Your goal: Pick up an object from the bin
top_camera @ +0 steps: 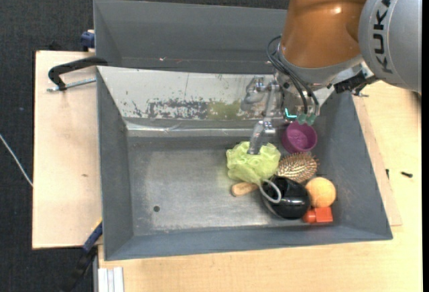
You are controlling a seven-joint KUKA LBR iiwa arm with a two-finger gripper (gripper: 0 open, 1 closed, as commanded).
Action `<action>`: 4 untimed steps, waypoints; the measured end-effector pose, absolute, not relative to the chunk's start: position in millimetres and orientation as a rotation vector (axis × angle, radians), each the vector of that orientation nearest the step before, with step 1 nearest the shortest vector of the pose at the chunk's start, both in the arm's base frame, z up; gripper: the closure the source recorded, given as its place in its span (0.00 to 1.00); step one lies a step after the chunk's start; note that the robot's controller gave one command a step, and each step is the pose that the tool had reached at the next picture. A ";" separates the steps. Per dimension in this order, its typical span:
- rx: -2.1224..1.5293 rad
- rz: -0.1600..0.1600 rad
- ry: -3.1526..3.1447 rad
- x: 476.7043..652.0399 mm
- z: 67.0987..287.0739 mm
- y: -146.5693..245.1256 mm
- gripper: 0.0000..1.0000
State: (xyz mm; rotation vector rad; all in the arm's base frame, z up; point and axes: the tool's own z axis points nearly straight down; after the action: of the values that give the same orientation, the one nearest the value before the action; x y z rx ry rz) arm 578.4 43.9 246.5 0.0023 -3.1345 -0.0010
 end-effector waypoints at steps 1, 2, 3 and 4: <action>0.000 -0.002 -3.143 579.8 251.1 43.6 0.00; 0.172 -0.001 -3.140 569.4 200.1 33.0 0.00; 0.611 -0.001 -3.082 548.8 167.9 14.8 0.00; 0.284 -0.002 -3.131 555.6 157.9 0.0 0.00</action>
Offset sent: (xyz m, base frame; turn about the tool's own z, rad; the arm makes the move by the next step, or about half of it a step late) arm -0.0374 -0.0401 -0.1765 -0.3738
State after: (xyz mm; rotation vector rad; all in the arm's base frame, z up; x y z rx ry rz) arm 555.6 0.0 157.9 0.2844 -3.1309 -0.0018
